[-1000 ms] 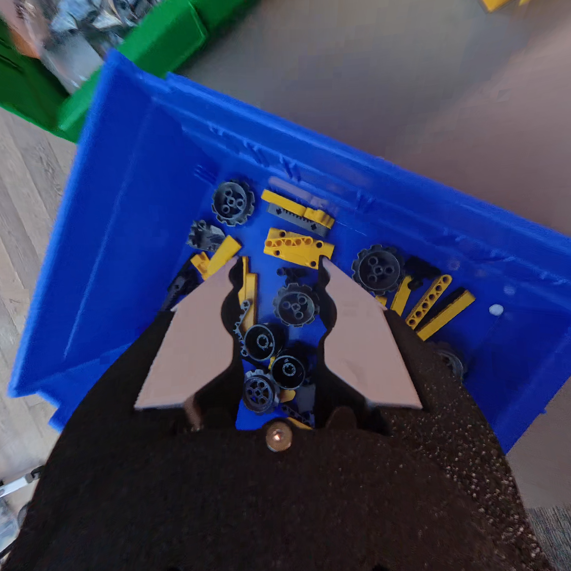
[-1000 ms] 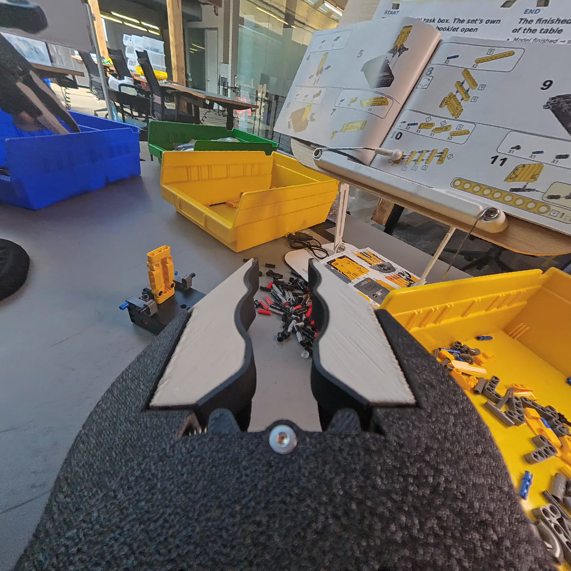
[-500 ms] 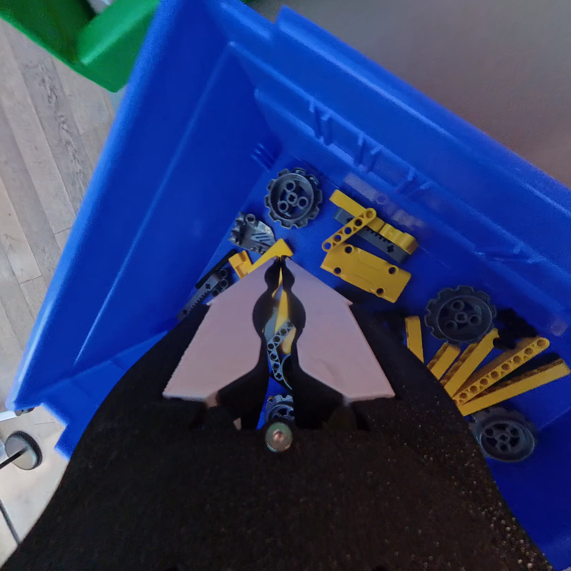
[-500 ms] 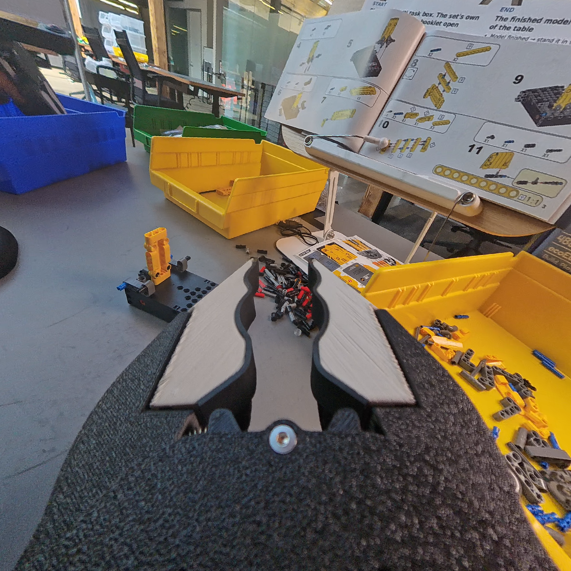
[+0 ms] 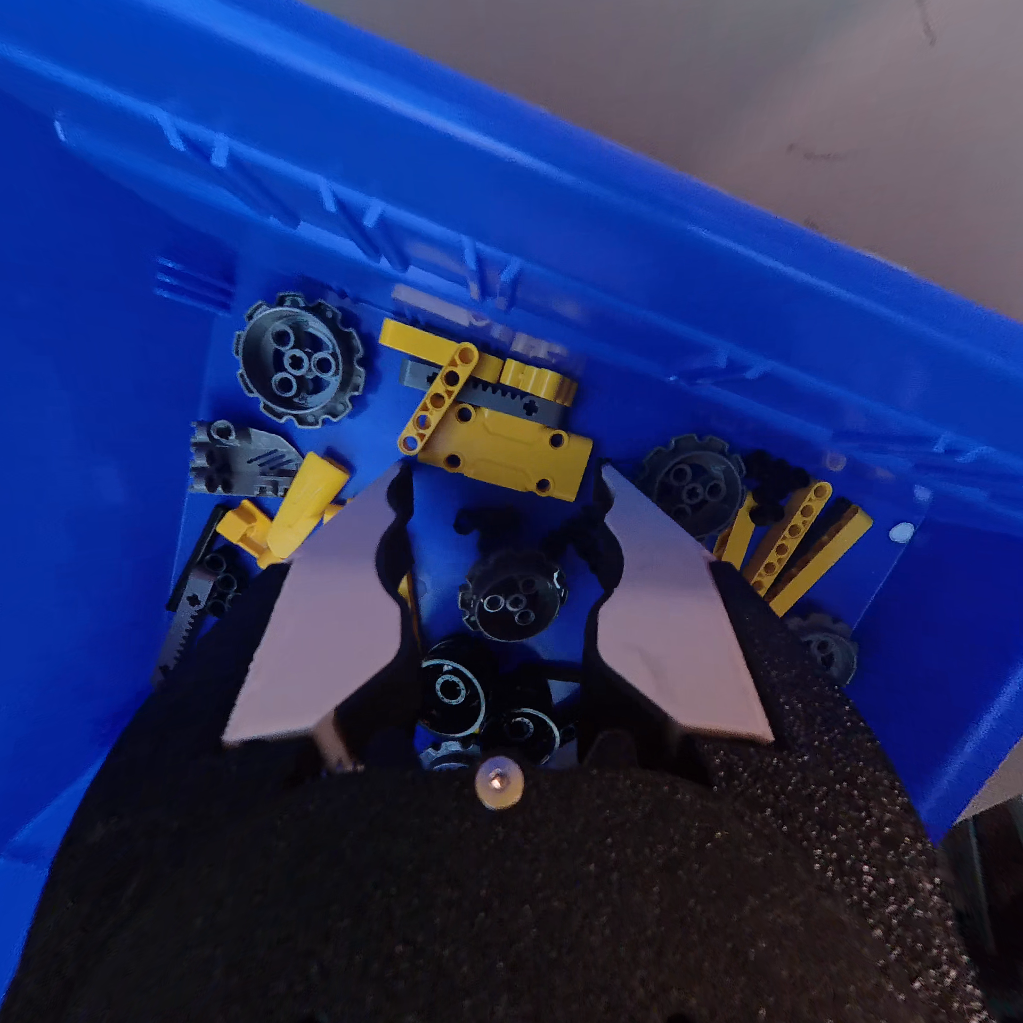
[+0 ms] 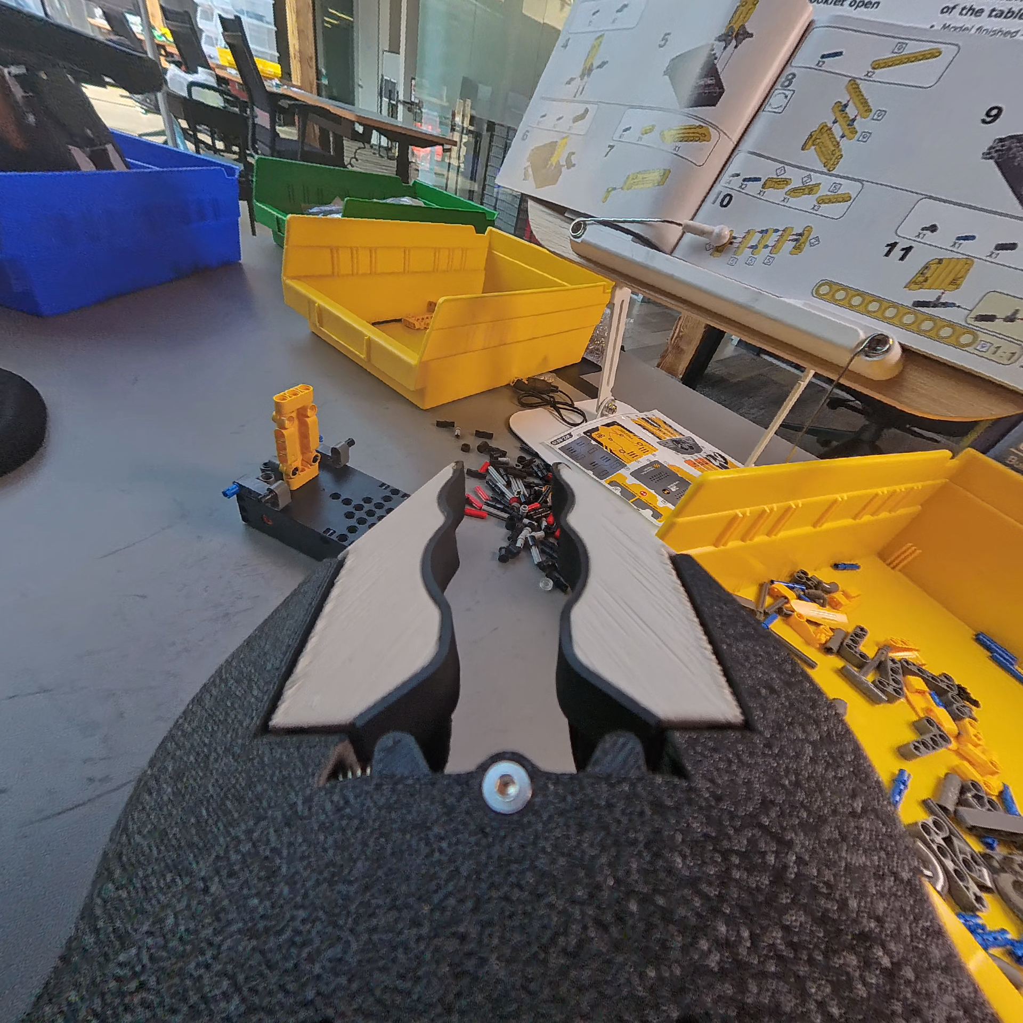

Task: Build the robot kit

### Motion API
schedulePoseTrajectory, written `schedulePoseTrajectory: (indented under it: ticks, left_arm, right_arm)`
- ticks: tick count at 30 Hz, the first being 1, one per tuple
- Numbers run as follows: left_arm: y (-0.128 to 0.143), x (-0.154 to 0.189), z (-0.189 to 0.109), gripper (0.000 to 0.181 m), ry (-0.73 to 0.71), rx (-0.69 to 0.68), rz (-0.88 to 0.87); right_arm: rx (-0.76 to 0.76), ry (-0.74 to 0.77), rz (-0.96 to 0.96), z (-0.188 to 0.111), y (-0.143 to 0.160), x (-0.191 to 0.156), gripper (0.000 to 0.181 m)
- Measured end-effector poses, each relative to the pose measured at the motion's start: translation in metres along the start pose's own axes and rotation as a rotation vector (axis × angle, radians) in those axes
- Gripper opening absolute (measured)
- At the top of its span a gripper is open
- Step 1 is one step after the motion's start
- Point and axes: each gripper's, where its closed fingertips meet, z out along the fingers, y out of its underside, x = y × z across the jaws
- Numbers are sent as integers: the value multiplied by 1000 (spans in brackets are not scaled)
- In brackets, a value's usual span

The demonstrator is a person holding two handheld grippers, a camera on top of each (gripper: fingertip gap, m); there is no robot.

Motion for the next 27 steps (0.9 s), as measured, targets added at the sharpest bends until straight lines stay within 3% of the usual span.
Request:
schedulePoseTrajectory:
  ticks: [17, 22, 27]
  left_arm:
    - [6, 1, -12, 58, -4, -56, -16]
    - [19, 8, -37, 58, -6, -80, -5]
    - [20, 19, -87, 58, -79, -15, 30]
  right_arm:
    - [-28, -14, -27, 1, 11, -4, 30]
    - [-25, -18, -31, 1, 11, -5, 30]
    - [-22, -31, -27, 2, 11, -7, 30]
